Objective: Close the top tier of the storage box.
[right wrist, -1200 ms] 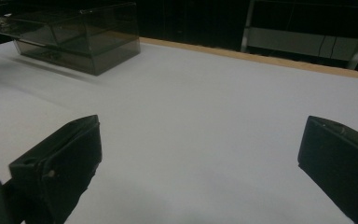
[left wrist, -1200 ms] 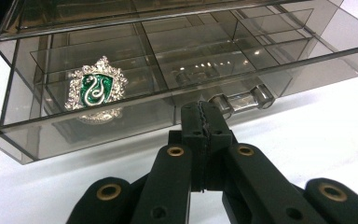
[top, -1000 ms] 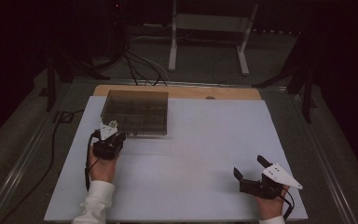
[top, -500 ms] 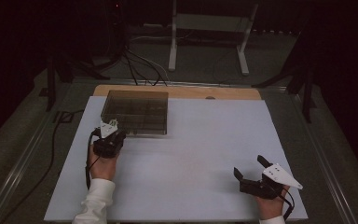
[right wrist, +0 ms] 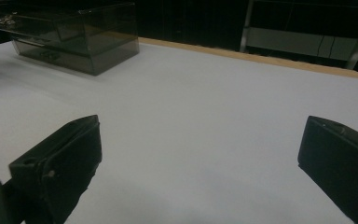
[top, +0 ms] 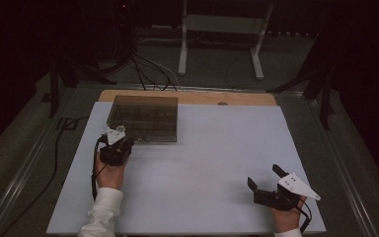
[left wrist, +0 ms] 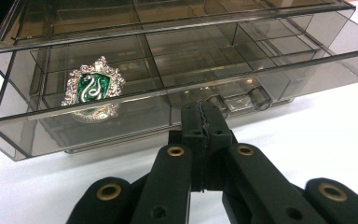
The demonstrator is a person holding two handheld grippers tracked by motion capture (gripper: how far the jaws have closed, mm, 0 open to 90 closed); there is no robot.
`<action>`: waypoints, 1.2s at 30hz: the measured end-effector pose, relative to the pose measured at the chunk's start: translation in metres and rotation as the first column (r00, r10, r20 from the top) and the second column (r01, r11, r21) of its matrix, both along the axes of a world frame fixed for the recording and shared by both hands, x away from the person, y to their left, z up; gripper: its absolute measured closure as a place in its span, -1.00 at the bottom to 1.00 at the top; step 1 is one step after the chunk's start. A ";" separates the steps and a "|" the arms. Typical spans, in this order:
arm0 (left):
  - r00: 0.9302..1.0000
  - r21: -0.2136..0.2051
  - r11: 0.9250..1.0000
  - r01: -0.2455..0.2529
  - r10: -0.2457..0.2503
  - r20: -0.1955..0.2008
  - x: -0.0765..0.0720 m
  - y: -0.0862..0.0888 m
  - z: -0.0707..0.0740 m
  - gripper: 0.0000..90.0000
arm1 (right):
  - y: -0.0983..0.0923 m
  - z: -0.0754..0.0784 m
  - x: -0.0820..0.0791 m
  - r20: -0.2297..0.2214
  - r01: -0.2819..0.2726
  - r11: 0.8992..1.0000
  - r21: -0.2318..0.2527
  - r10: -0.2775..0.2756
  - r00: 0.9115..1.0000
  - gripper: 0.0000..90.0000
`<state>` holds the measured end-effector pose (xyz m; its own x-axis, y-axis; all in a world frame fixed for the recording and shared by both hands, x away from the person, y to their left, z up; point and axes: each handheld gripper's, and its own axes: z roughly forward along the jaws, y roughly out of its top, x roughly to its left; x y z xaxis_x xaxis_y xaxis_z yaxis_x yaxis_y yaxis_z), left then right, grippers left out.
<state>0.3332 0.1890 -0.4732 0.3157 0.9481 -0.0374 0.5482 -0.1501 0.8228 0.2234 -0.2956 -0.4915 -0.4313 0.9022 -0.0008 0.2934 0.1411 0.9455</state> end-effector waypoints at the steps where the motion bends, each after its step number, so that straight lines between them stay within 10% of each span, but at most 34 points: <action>1: 1.000 0.001 1.000 -0.001 0.001 0.000 0.000 0.000 0.000 1.00 | 0.000 0.000 0.000 0.000 0.000 1.000 0.000 0.000 1.000 -1.00; 36: 1.000 -0.005 1.000 -0.007 0.007 -0.006 0.008 -0.001 -0.001 1.00 | 0.000 0.000 0.000 -0.003 0.000 1.000 0.001 0.000 1.000 -1.00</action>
<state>0.3411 0.1880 -0.4742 0.3085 0.9502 -0.0443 0.5539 -0.1416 0.8205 0.2237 -0.2952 -0.4917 -0.4317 0.9020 0.0017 0.2960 0.1398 0.9449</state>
